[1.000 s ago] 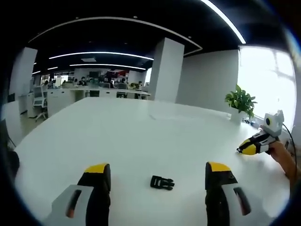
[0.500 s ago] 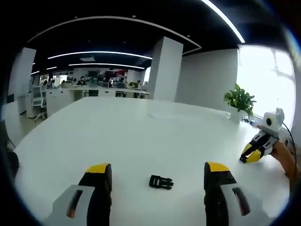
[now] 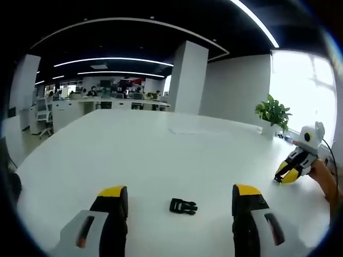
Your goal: Snap the two parts of the plastic buckle together until the buckle closes and remains connected.
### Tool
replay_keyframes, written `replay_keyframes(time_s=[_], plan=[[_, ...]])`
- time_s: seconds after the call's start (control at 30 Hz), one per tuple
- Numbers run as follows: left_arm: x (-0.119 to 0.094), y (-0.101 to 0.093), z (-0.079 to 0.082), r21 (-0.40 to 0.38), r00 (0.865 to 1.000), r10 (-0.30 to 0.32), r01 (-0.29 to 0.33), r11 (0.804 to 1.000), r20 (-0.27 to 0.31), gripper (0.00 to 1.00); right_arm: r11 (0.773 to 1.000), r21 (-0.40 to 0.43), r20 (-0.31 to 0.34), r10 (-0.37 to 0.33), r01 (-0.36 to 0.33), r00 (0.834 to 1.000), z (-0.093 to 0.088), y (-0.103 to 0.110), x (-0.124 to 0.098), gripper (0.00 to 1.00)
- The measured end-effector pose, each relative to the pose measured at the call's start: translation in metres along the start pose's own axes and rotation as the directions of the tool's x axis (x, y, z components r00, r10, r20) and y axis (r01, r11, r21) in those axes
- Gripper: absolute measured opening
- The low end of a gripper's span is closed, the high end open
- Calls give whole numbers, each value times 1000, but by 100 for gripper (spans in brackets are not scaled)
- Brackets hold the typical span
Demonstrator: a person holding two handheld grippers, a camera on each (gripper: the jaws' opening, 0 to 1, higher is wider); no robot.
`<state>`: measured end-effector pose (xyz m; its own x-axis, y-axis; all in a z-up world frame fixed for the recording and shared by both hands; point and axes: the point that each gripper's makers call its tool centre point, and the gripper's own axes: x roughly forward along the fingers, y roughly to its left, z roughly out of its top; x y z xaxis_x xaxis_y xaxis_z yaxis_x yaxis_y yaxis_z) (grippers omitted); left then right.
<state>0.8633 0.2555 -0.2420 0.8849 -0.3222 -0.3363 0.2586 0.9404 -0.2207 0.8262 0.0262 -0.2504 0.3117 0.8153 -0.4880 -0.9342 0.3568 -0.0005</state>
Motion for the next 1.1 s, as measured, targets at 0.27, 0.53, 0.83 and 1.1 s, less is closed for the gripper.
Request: replay_keyframes(time_s=[0.27,0.53,0.83,1.1], plan=[[0,0,1,0,1000,-1,1,1000,0,81,1000,-5,-11,4,-4,1000,-1,-2,2,13],[-1,0,0,-2,1000,0,0,1000,0,81,1000,-3,-19,-18,18,1000,-2,-7,1,13],[0,-1,0,-2,1000,1,-1,1000,0,81,972,56,-23,-228,229,973,-7,-43,-19,13],[0,-2,-1,-1,1000,2,-2,1000,-3,80,937,94,-30,-334,336,942,-12,-61,-34,13]])
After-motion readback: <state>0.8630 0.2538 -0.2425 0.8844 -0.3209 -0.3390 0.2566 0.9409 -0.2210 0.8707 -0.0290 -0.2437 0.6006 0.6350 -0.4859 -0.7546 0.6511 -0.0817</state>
